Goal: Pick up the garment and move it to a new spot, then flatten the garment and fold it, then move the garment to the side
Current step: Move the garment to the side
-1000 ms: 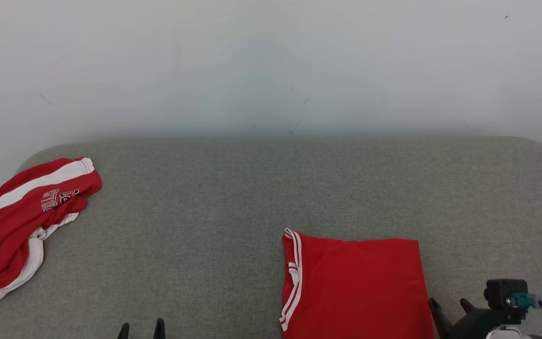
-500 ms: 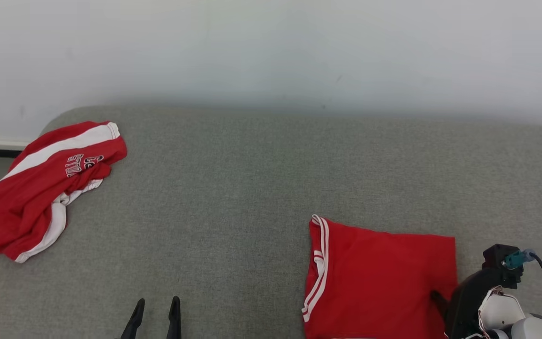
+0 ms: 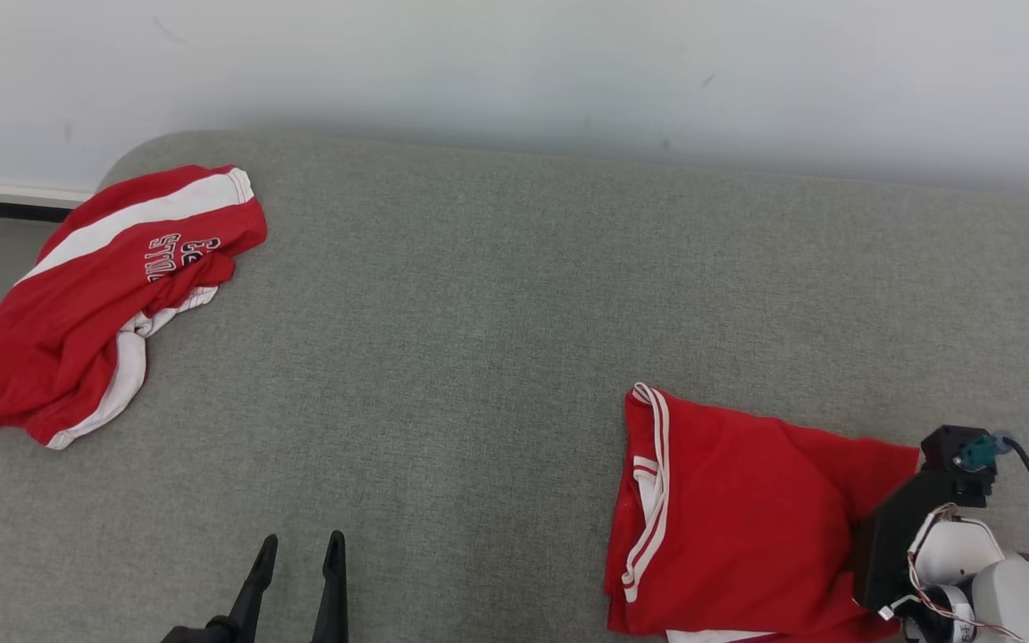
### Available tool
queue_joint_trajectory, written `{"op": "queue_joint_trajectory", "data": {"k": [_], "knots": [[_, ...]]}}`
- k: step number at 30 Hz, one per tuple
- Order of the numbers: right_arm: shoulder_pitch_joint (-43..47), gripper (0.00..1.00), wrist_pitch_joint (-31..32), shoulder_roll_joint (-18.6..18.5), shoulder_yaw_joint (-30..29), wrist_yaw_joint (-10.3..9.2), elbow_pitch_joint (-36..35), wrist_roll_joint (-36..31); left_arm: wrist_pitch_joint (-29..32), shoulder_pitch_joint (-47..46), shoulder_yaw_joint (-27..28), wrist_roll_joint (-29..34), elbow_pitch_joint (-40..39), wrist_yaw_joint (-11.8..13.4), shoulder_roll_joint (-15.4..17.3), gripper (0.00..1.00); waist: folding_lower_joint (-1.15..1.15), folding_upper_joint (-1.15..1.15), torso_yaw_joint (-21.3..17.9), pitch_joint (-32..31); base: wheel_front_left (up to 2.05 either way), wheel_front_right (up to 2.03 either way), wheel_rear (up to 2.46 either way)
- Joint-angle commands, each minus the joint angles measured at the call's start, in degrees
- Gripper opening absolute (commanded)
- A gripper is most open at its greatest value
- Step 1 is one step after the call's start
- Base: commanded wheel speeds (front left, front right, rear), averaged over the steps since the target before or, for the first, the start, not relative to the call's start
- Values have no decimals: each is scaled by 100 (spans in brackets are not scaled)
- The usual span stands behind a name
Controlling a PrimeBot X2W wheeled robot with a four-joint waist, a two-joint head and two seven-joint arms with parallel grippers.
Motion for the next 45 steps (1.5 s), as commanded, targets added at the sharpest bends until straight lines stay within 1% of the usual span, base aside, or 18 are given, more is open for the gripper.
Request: {"op": "queue_joint_trajectory", "data": {"k": [1,4,8,14,18,20,23,26,30,34,39,43,45], "knots": [[180,0,148,190,231,49,293,46,-16,-56,16,-6,-21,6,-5,100,1,1,-11,41,0,0,0],[104,0,148,-85,434,36,174,77,-16,-56,26,-18,-54,17,-6,100,1,1,-88,90,0,0,0],[-84,0,248,-488,932,22,-29,158,-17,-48,20,-15,-131,26,-5,100,1,1,-301,176,0,0,0],[-562,0,441,-1367,1914,17,-415,346,-16,-190,36,42,-388,20,-5,100,1,1,-769,463,0,0,0],[-1021,0,379,-1944,2518,19,-618,558,-16,-373,72,148,-638,8,-4,100,1,1,-1126,773,0,0,0],[-1245,0,316,-2224,2721,21,-658,628,-16,-489,80,218,-777,4,-3,100,1,1,-1295,942,0,0,0],[-1567,0,198,-2532,2902,21,-652,741,-16,-640,114,255,-1001,0,0,100,1,1,-1559,1219,0,0,0],[-1893,0,61,-2813,3053,21,-544,792,-15,-782,145,423,-1168,-2,13,100,1,1,-1844,1486,0,0,0],[-2255,0,-267,-3035,3239,21,-308,829,-16,-909,84,539,-1330,-6,145,100,1,1,-2218,1763,0,0,0],[-2520,0,-536,-3237,3333,21,6,790,-16,-1032,-13,571,-1439,-7,291,100,1,1,-2487,1956,0,0,0],[-2763,0,-1004,-3445,3237,21,374,672,-16,-1149,-150,593,-1577,-8,418,100,1,1,-2680,2134,0,0,0],[-2959,0,-1438,-3552,3151,21,496,493,-16,-1214,-184,614,-1658,-8,511,100,1,1,-2784,2296,0,0,0],[-2989,0,-1556,-3588,3124,21,543,451,-16,-1234,-193,622,-1672,-9,534,100,1,1,-2797,2328,0,0,0]]}}
